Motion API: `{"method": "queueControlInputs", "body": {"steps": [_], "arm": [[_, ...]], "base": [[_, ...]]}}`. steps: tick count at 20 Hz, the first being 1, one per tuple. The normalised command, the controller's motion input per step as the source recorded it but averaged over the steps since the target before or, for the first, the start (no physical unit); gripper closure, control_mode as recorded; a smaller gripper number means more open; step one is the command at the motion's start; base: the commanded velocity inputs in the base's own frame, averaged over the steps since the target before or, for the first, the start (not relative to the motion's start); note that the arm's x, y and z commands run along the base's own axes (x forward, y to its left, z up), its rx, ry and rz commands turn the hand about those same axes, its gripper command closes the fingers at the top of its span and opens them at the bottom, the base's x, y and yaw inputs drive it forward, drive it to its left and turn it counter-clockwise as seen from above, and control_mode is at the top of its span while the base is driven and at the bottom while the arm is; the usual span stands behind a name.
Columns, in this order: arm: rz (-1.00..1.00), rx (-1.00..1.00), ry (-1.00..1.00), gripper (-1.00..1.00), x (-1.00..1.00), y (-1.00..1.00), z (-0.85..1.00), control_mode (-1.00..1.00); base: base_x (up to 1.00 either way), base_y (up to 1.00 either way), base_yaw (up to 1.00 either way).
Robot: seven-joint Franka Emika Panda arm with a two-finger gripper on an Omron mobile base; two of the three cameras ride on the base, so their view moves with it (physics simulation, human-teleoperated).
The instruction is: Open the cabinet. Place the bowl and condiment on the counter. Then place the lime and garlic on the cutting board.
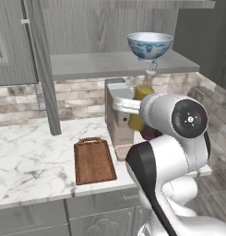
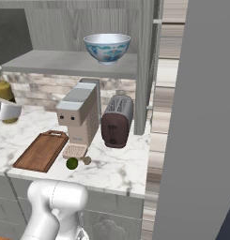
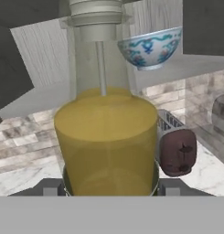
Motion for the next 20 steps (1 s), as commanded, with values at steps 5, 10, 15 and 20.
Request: {"method": "queueControlInputs", "body": {"steps": [5,10,15,20], "arm": [[0.04,0.0,0.0,1.0,-0.17,0.06,-0.16,-1.0],[0.05,0.0,-0.02,1.0,-0.07,0.17,-0.22,-1.0],[0.06,0.0,-0.02,1.0,-0.11,0.27,-0.24,-1.0],[0.04,0.0,-0.01,1.0,-0.11,0.42,-0.24,-1.0]], "base": [[0.0,0.0,0.0],[0.0,0.0,0.0],[0.0,0.0,0.0],[0.0,0.0,0.0]]}}
